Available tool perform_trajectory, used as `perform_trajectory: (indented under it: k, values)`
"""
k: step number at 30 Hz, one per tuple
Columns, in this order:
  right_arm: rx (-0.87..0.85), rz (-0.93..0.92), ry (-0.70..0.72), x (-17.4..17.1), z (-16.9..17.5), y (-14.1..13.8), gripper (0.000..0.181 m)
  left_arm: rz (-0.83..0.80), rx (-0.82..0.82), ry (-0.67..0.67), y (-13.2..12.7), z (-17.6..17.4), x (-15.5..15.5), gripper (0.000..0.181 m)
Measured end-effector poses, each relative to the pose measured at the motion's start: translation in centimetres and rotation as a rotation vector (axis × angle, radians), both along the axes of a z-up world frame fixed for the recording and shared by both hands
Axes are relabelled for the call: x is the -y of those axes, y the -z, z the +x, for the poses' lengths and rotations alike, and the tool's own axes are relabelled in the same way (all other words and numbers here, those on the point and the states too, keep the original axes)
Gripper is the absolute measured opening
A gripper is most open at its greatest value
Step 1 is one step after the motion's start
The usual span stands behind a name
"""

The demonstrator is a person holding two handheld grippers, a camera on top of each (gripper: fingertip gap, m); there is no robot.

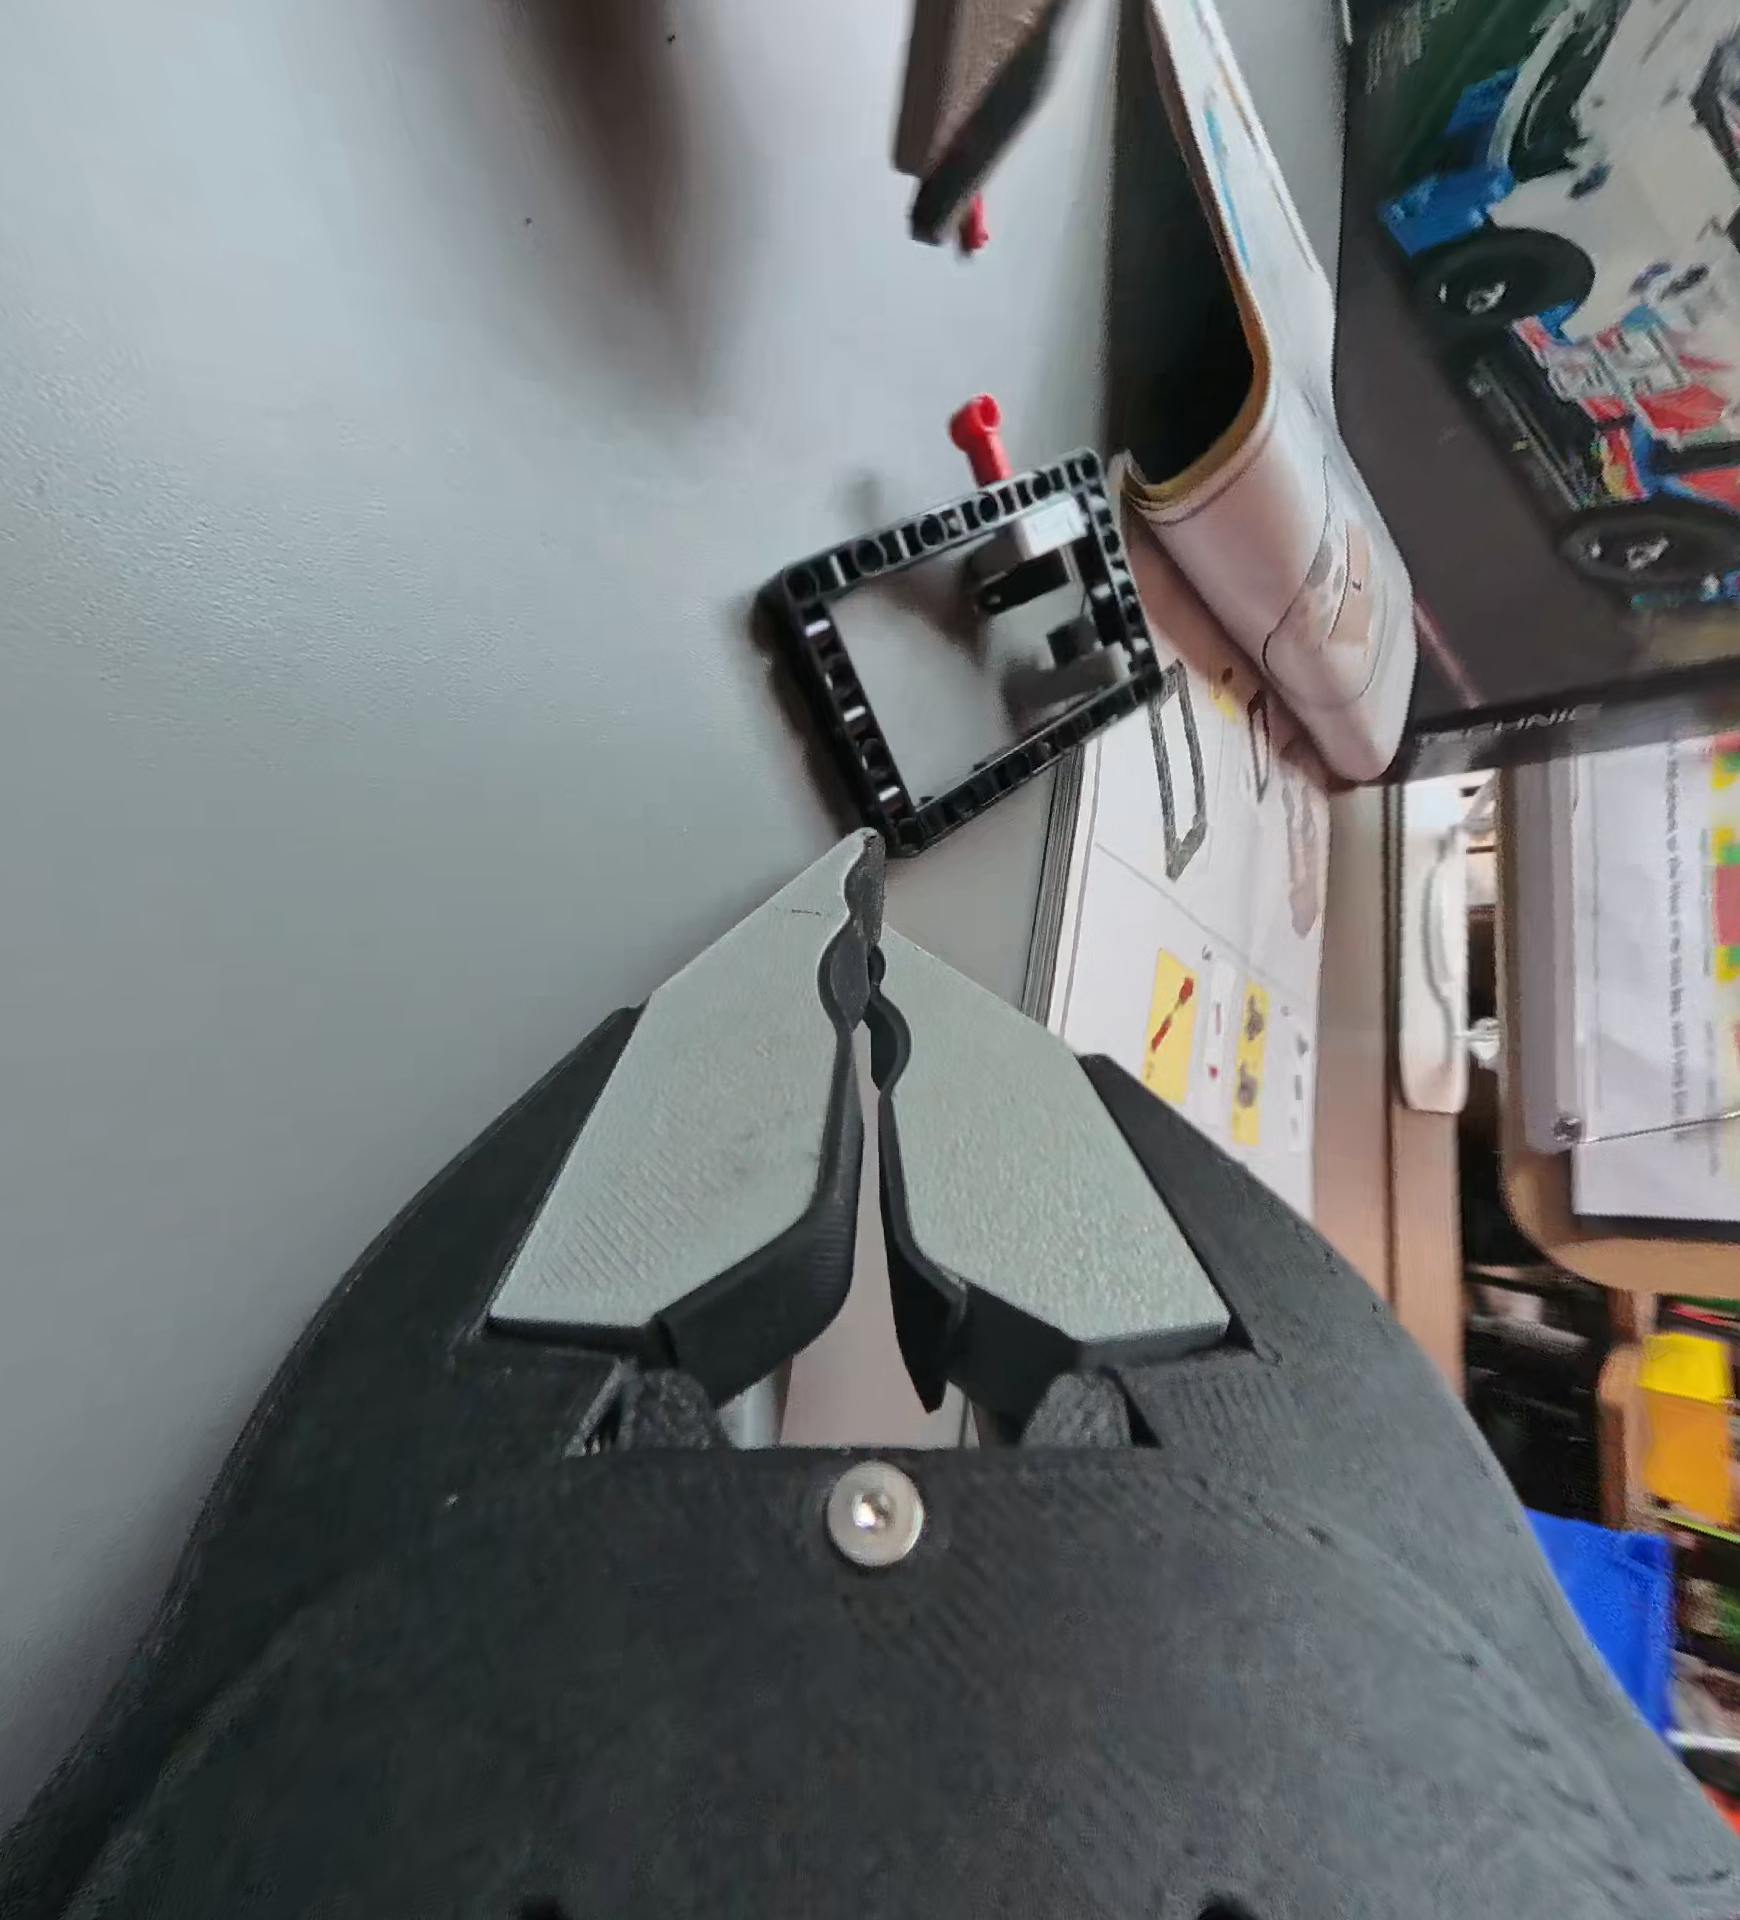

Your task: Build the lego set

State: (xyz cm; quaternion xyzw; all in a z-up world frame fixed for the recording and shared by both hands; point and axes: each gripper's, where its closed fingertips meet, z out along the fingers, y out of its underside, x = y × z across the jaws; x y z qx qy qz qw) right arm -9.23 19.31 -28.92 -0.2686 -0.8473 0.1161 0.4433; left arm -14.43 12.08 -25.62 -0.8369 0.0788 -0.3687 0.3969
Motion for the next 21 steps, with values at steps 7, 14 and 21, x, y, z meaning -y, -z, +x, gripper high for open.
perform_trajectory:
  k: [7,14,21]
  values:
    - [-0.079,-0.416,0.084,-0.7,-0.3,-3.2,0.000,0.027,-0.053,-0.100,-0.9,-3.0,-1.2,0.025]
    - [-0.107,-0.780,0.000,1.0,-0.3,-5.6,0.000,0.033,-0.092,-0.124,-1.4,-4.0,-2.6,0.028]
    - [-0.237,-0.849,0.233,-2.6,-1.5,-6.9,0.000,-0.098,-0.124,-0.076,0.2,-4.8,-5.1,0.036]
